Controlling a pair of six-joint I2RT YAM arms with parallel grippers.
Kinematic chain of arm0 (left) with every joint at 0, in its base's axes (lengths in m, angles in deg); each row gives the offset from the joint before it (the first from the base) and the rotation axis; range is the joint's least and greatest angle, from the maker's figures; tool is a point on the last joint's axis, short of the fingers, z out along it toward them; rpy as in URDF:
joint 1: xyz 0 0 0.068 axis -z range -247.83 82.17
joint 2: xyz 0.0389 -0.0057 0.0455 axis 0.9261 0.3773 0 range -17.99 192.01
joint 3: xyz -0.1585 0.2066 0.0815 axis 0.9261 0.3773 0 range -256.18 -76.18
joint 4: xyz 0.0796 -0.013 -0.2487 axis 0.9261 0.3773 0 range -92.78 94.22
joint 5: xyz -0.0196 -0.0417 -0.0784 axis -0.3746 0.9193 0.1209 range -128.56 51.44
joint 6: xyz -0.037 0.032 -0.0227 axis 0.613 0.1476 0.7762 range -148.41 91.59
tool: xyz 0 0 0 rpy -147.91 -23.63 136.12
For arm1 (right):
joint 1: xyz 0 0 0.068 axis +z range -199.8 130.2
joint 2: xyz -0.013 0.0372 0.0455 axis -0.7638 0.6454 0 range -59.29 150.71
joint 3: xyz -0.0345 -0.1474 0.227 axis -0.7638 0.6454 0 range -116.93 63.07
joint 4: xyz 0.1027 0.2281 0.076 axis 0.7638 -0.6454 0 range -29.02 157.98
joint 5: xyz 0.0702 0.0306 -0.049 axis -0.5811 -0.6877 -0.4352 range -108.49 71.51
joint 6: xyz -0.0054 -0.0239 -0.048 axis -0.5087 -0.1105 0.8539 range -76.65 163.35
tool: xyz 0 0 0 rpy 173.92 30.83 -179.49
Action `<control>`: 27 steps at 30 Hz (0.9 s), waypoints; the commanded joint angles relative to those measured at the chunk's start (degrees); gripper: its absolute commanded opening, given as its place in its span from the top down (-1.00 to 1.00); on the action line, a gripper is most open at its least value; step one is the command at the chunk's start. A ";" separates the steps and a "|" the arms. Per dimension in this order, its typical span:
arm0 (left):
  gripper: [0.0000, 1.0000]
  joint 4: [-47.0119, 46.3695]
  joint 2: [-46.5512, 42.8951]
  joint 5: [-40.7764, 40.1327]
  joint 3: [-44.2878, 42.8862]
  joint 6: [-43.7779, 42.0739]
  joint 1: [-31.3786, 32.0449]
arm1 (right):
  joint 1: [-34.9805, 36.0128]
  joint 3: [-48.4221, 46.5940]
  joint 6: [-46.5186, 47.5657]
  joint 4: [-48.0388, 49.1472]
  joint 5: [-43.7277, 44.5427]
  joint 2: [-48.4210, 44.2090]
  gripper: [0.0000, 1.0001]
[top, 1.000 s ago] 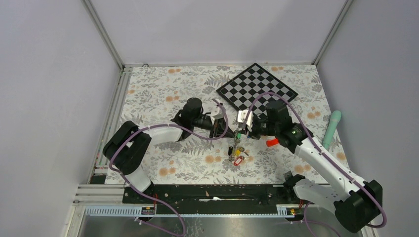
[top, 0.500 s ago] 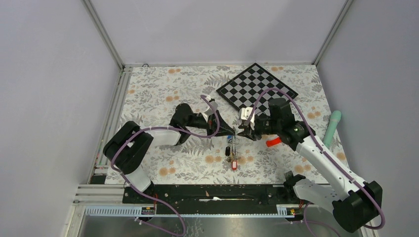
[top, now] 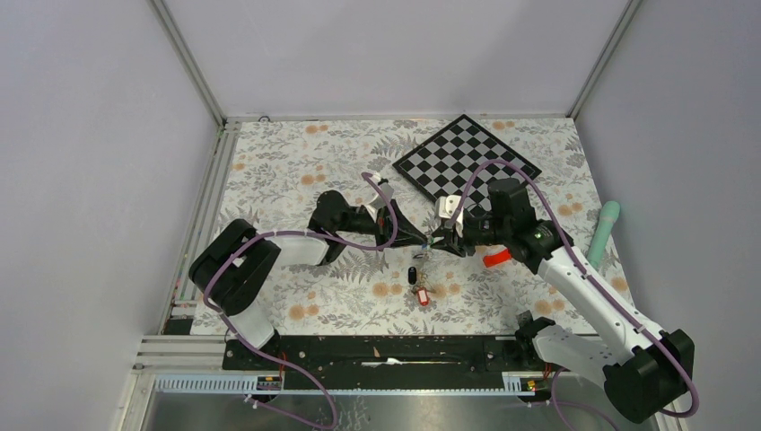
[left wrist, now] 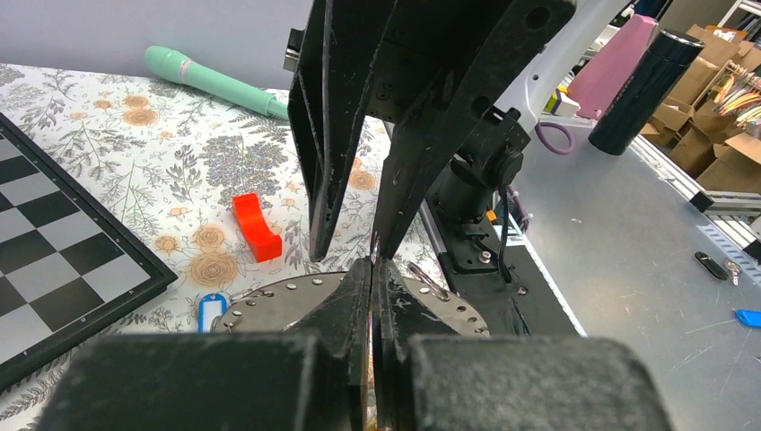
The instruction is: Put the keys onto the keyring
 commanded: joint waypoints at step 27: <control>1.00 -0.36 -1.61 -1.39 -0.21 -3.76 0.06 | -0.83 -2.30 -4.42 3.69 -3.63 2.66 0.71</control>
